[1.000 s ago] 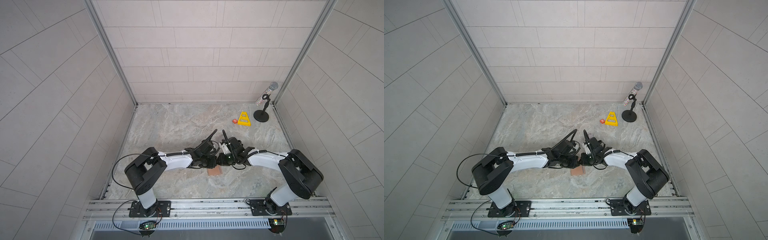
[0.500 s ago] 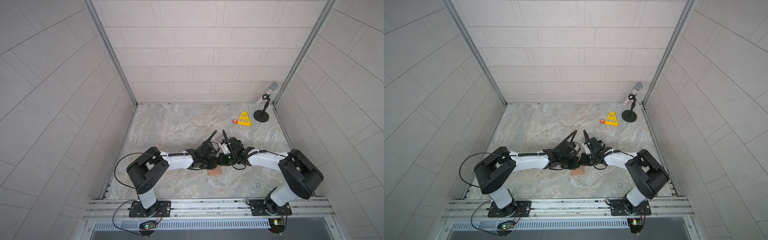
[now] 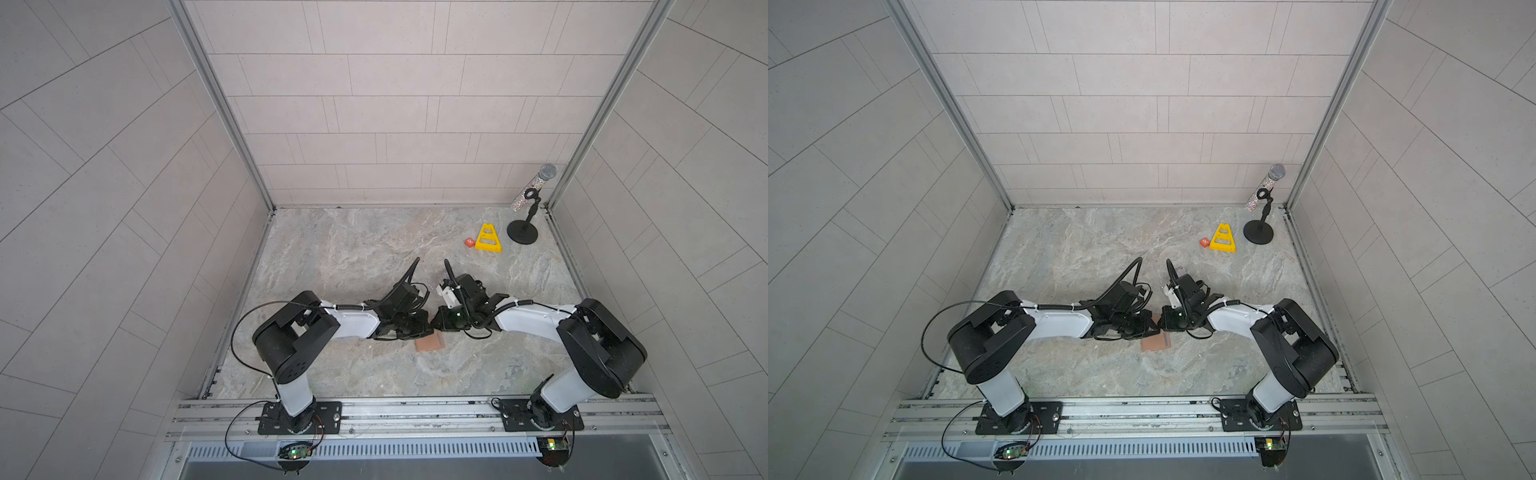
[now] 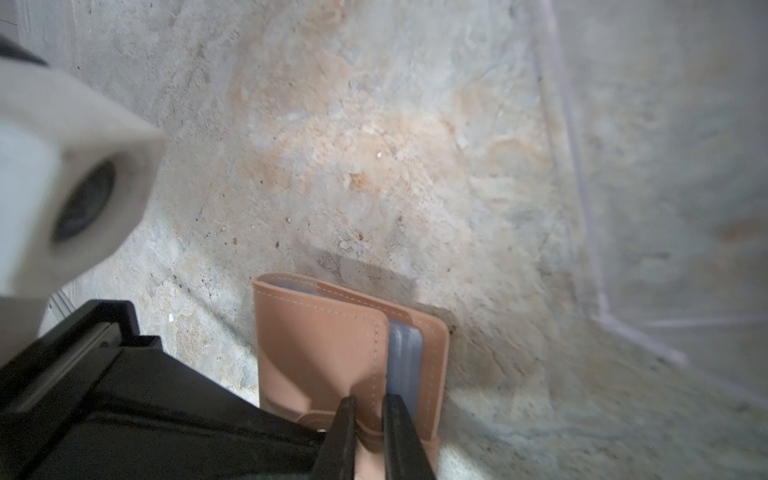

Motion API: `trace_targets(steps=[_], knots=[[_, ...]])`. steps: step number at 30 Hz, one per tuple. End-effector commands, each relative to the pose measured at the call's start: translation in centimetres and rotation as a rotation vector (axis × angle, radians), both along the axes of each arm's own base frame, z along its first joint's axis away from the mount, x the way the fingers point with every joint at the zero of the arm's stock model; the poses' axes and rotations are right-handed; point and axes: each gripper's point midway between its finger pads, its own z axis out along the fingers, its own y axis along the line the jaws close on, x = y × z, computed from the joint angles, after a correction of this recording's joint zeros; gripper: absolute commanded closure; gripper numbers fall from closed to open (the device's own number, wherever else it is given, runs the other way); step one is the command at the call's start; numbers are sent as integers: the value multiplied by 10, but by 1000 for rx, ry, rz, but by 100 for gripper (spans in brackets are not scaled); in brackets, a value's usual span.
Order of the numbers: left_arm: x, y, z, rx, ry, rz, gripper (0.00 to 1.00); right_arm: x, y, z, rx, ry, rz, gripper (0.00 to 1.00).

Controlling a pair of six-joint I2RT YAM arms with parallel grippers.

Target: Put the credit cards into the card holder

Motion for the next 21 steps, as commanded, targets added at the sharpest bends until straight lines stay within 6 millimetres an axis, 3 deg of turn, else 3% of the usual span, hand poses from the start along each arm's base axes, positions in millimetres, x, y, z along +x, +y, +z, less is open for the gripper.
trace_targets(steps=[1, 14, 21], knots=[[-2, 66, -66, 247, 109, 145, 100, -29, -17, -20, -108, 101, 30, 85], [-17, 82, -96, 234, 187, 165, 100, -27, -19, -7, -122, 78, 25, 85], [-25, 83, -90, 200, 158, 129, 100, -23, -18, 2, -119, 56, 22, 85]])
